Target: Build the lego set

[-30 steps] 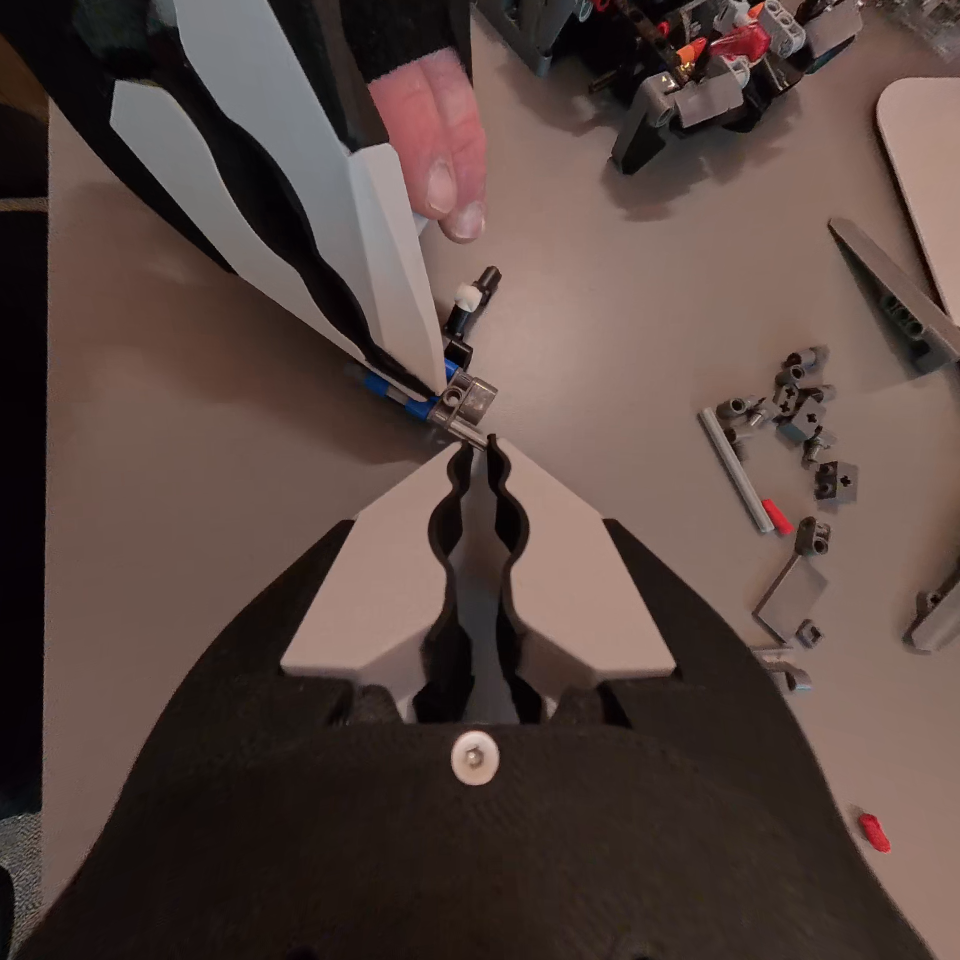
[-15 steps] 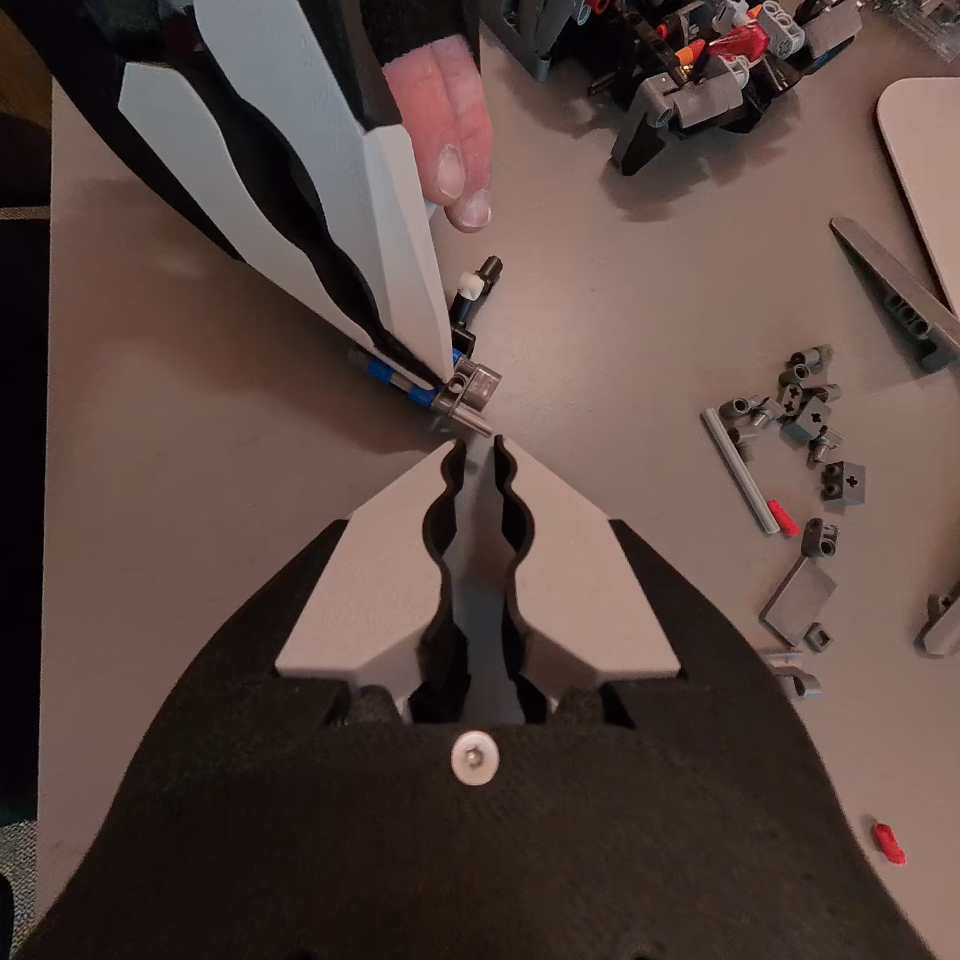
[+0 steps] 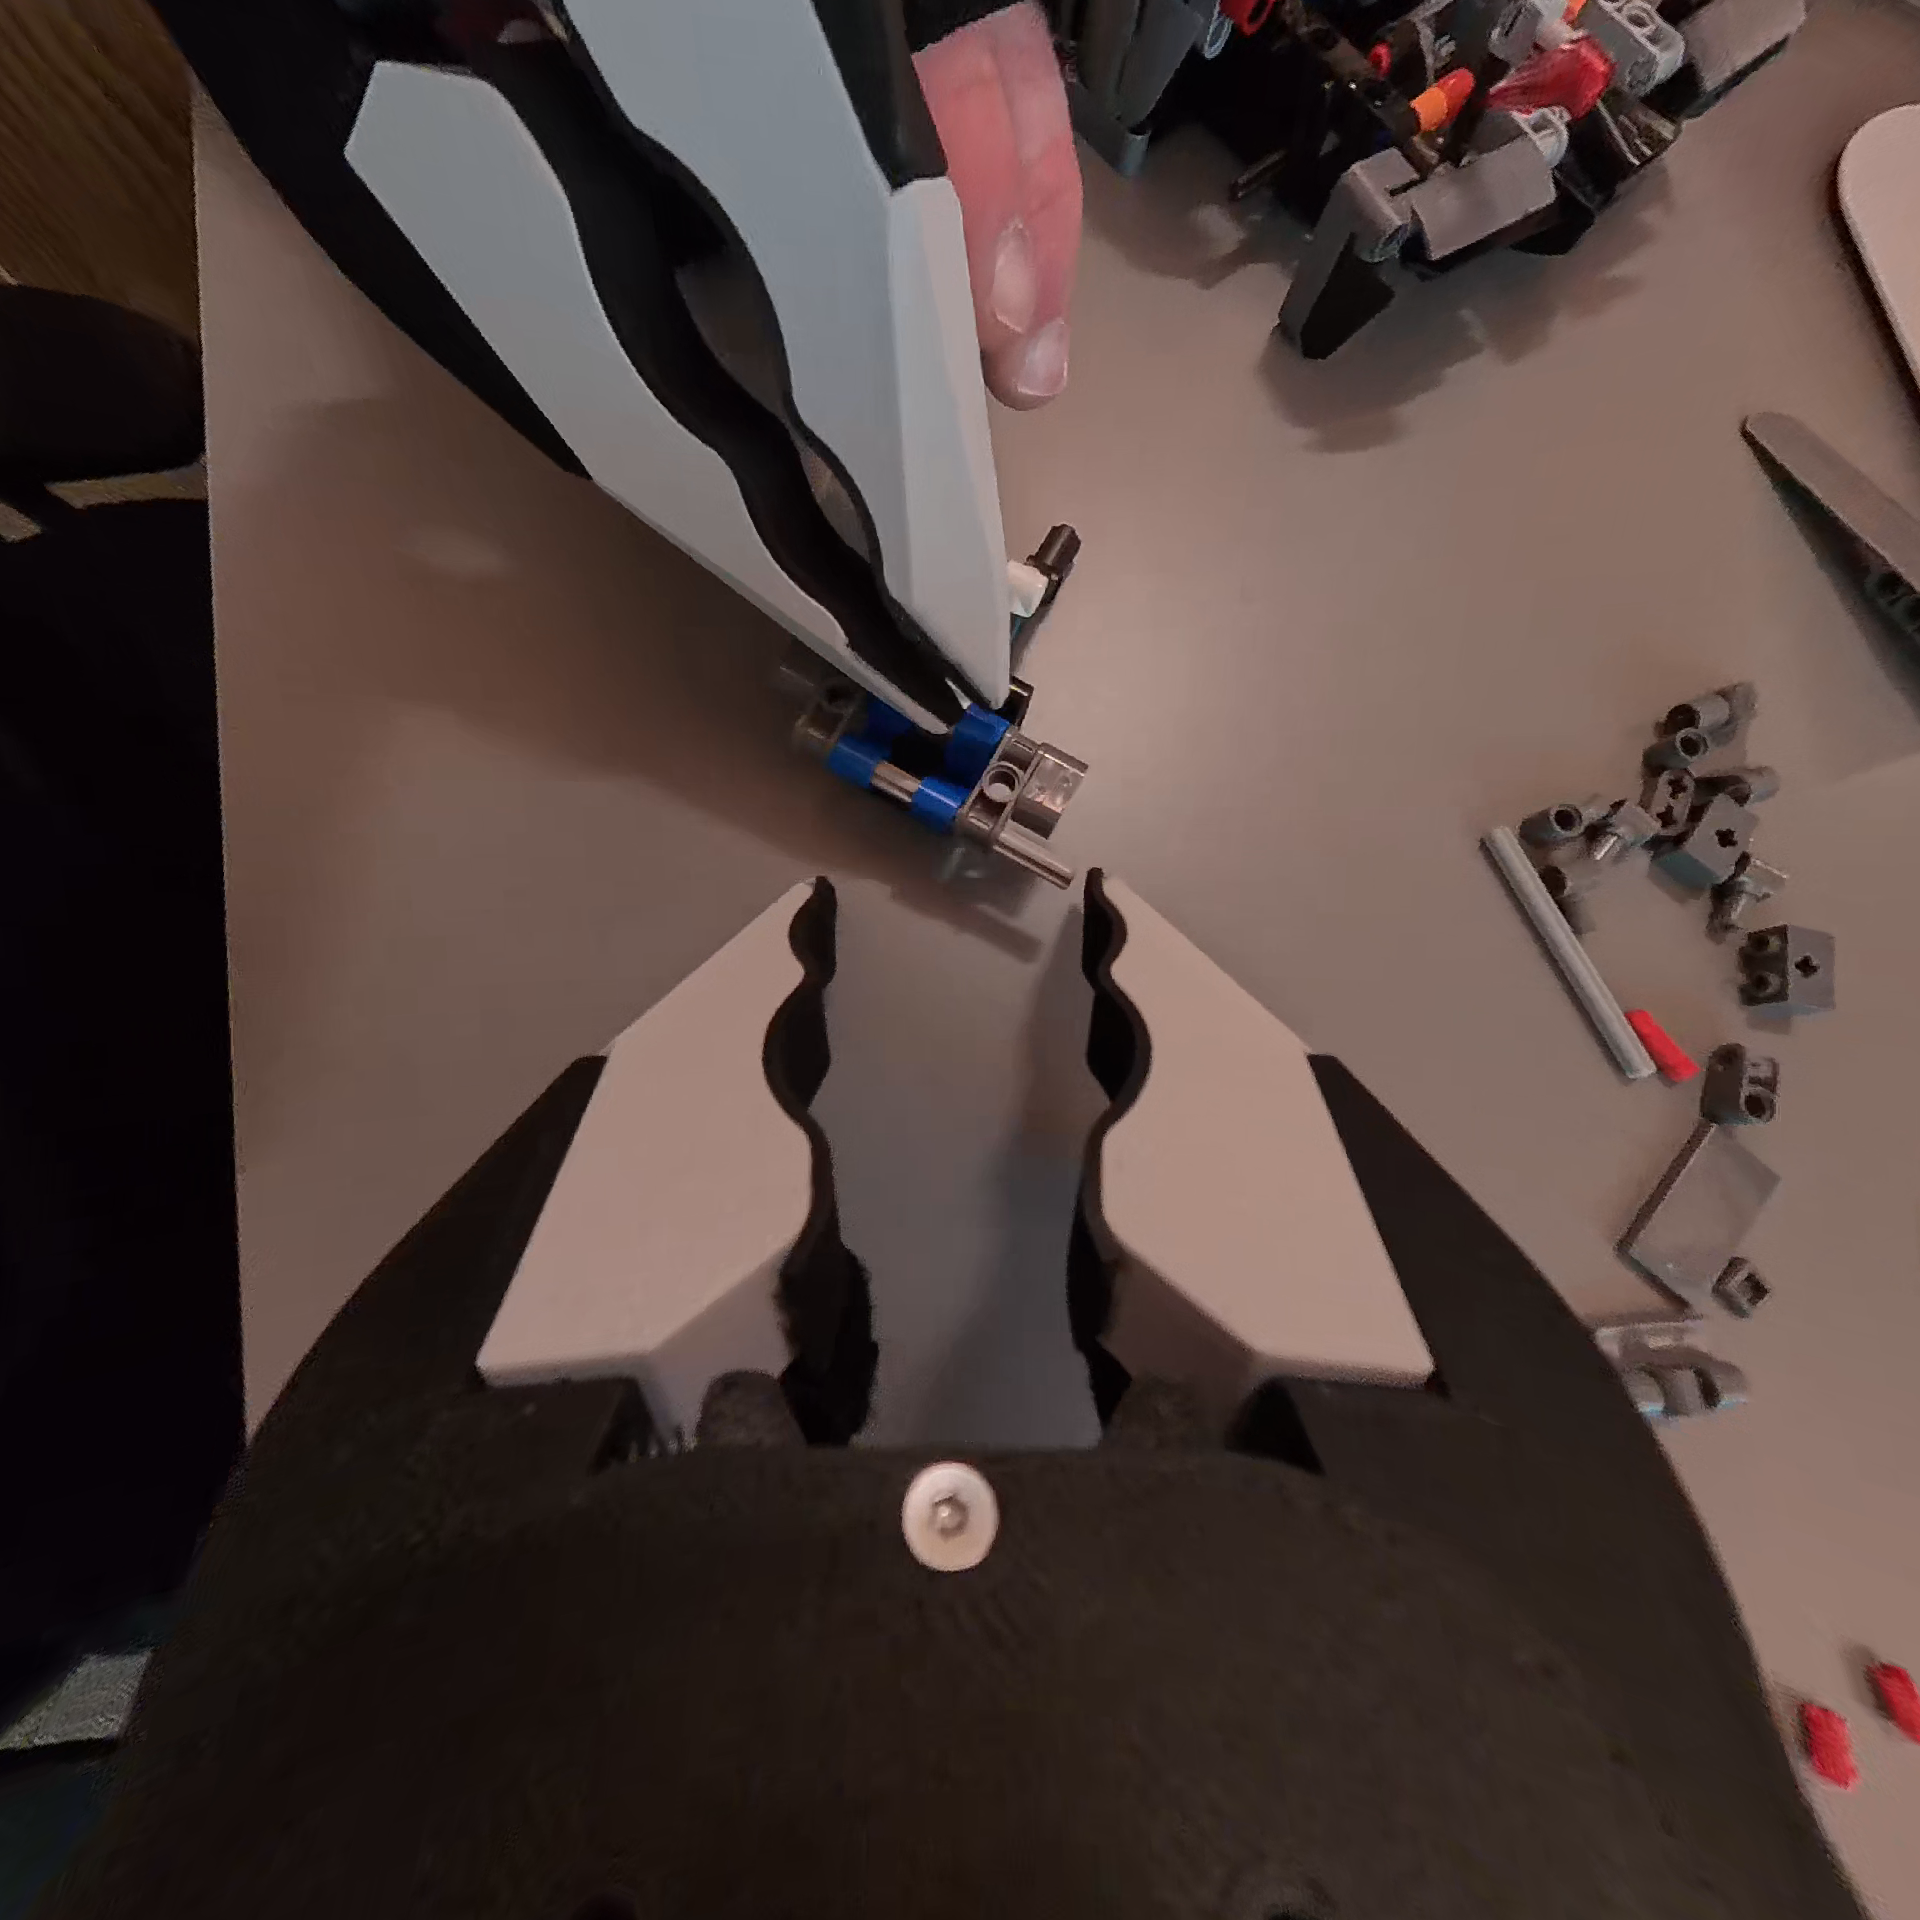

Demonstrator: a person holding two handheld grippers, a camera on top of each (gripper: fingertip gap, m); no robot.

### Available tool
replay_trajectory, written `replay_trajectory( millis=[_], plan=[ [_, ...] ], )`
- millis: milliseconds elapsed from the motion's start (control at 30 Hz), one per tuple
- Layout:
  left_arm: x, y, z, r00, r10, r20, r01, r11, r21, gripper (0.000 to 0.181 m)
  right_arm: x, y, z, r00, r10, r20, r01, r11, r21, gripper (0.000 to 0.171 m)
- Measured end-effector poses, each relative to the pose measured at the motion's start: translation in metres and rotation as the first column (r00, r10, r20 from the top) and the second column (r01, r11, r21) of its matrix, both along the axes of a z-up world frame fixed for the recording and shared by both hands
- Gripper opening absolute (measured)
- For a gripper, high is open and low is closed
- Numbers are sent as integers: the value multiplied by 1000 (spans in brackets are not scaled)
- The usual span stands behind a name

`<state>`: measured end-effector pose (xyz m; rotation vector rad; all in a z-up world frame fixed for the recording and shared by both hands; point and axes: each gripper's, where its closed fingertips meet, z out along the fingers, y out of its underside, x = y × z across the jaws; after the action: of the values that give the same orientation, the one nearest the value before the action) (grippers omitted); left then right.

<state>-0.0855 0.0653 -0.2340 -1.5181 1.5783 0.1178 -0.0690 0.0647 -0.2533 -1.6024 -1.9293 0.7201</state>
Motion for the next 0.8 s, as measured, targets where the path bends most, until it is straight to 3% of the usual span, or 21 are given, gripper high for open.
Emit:
replay_trajectory(
  millis=[133, 300, 467, 567, 800],
  plan=[
    [2, 0, -3, 1000, 6, 6, -6, 1000, -17, 0, -2, -4, -2, 998, -68, 5, 68, 996, -52, 58],
    [5, 1, -3, 1000, 20, 14, -20, 1000, -23, 0, -10, -8, -1, 993, -117, -11, 116, 991, -62, 60],
    [6, 2, -3, 999, 35, 16, -35, 999, -21, 0, -16, -7, 0, 986, -167, -17, 165, 982, -86, 57],
    [7, 1, -3, 999, 35, 16, -34, 999, -19, 0, -15, -2, -2, 981, -192, -6, 192, 981, -42, 47],
    [3, -1, 9, 999, 26, 42, -25, 1000, -14, 8, -13, -3, -2, 988, -153, -1, 153, 988, -28, 46]
  ],
)
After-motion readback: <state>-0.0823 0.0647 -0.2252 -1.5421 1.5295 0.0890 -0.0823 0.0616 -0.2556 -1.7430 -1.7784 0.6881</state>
